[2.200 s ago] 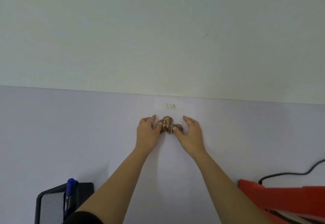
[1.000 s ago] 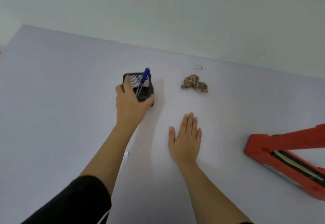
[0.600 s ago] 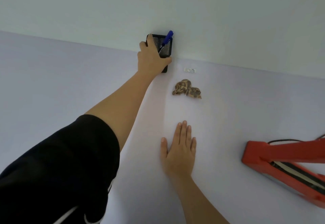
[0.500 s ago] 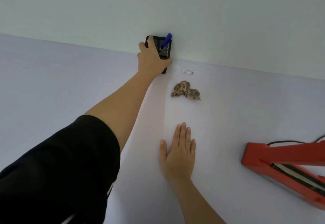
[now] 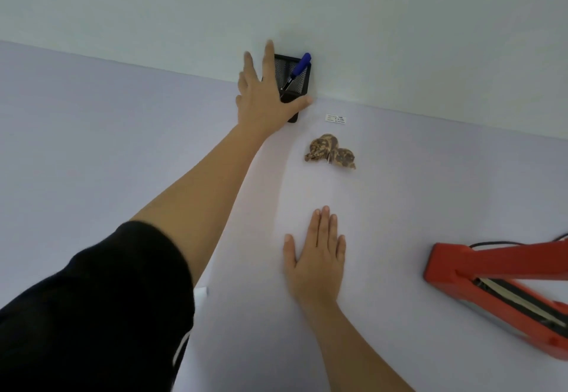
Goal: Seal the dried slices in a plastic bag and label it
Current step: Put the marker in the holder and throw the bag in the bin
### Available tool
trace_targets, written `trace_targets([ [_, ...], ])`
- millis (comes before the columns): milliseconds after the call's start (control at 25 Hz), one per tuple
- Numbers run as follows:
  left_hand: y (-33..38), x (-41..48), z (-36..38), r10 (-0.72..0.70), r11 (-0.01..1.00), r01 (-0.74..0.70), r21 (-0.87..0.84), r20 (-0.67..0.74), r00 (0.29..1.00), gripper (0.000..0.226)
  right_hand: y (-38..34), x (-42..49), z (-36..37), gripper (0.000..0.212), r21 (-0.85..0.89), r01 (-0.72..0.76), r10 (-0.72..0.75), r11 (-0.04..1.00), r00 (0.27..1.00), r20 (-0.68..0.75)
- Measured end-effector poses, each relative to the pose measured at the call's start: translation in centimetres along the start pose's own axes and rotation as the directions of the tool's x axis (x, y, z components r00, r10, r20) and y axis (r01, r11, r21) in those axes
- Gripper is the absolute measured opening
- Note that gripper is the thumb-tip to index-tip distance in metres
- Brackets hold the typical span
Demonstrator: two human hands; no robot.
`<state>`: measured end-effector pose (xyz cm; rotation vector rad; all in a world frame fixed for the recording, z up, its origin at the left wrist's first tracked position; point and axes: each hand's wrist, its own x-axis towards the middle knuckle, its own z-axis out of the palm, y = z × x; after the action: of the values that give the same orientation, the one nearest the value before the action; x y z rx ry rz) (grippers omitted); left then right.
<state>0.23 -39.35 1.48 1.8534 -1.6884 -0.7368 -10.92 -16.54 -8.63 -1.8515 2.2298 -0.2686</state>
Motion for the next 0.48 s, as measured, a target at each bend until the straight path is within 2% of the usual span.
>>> trace_targets([
  [80, -1.9, -4.5, -1.5, 0.056, 0.996, -0.062, -0.07, -0.084, 0.995, 0.084, 0.1, 0.0, -0.2, 0.066, 0.035, -0.006, 0.006, 0.999, 1.0, -0.017],
  [160, -5.5, -10.9, -2.5, 0.067, 0.995, -0.073, -0.073, -0.081, 0.994, 0.059, 0.1, -0.1, -0.3, 0.053, 0.081, 0.018, -0.014, 0.997, 0.999, -0.05],
  [280, -10.7, -20.6, -4.1, -0.056, 0.998, 0.055, -0.014, -0.042, 0.998, 0.036, 0.3, -0.2, 0.0, 0.031, 0.147, 0.074, -0.055, 0.986, 0.99, -0.128],
  [360, -13.4, -25.4, -5.1, -0.096, 0.994, 0.098, 0.049, -0.041, 0.995, 0.031, 0.5, 0.0, 0.1, 0.03, 0.186, 0.075, -0.053, 0.98, 0.991, -0.124],
  [480, -16.4, -29.9, -5.8, -0.091, 0.986, 0.082, 0.148, 0.055, 0.994, 0.039, 0.4, 0.0, 0.3, 0.037, 0.223, 0.057, -0.039, 0.973, 0.996, -0.082],
])
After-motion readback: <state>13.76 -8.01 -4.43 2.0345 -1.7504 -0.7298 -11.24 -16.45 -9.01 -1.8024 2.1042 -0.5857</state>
